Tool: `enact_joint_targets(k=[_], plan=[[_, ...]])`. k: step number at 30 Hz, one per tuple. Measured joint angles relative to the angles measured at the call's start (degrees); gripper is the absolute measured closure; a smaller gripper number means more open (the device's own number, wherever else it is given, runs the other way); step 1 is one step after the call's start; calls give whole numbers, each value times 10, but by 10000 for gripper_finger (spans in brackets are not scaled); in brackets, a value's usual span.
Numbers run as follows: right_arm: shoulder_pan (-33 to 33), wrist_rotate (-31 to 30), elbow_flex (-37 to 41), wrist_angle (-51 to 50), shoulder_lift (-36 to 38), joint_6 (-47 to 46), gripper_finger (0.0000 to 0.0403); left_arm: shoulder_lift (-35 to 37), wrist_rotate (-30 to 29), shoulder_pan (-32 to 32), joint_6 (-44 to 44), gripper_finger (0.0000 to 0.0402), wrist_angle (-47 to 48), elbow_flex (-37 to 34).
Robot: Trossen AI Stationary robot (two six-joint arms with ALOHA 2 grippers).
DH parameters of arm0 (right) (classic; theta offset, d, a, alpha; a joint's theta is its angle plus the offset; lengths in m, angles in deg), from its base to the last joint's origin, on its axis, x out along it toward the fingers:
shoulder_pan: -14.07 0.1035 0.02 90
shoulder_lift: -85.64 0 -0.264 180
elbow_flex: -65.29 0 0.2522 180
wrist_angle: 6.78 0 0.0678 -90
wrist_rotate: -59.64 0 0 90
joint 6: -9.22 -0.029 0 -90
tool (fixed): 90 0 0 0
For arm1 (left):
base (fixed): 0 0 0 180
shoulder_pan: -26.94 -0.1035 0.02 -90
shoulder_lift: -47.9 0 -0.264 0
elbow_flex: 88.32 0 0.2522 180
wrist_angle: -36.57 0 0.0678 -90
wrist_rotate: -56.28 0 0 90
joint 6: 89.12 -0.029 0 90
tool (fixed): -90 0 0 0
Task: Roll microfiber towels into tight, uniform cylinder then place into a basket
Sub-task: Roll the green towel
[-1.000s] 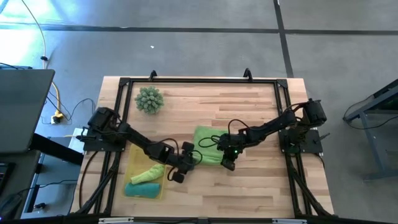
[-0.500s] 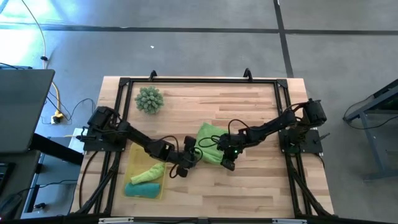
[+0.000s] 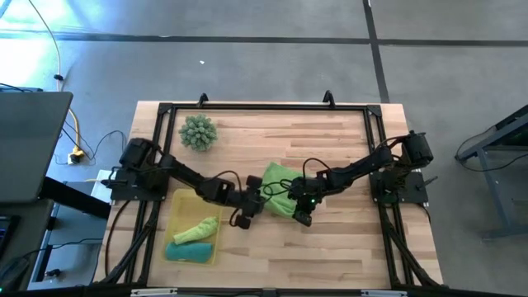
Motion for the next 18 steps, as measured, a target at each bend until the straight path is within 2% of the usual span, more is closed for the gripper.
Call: enact_joint_targets(k=[6,9,13,18], plan=[[0,0,0,0,0,18,395,0,44,-25,36,273,7,0],[0,-2,0,3,0,23,388,0,84,-41,72,291,31,0],[0,3,0,2,0,36,368,3,135,-55,138,329,60,3],[-1,45,1,-5,16,35,341,3,217,-66,219,383,71,3]])
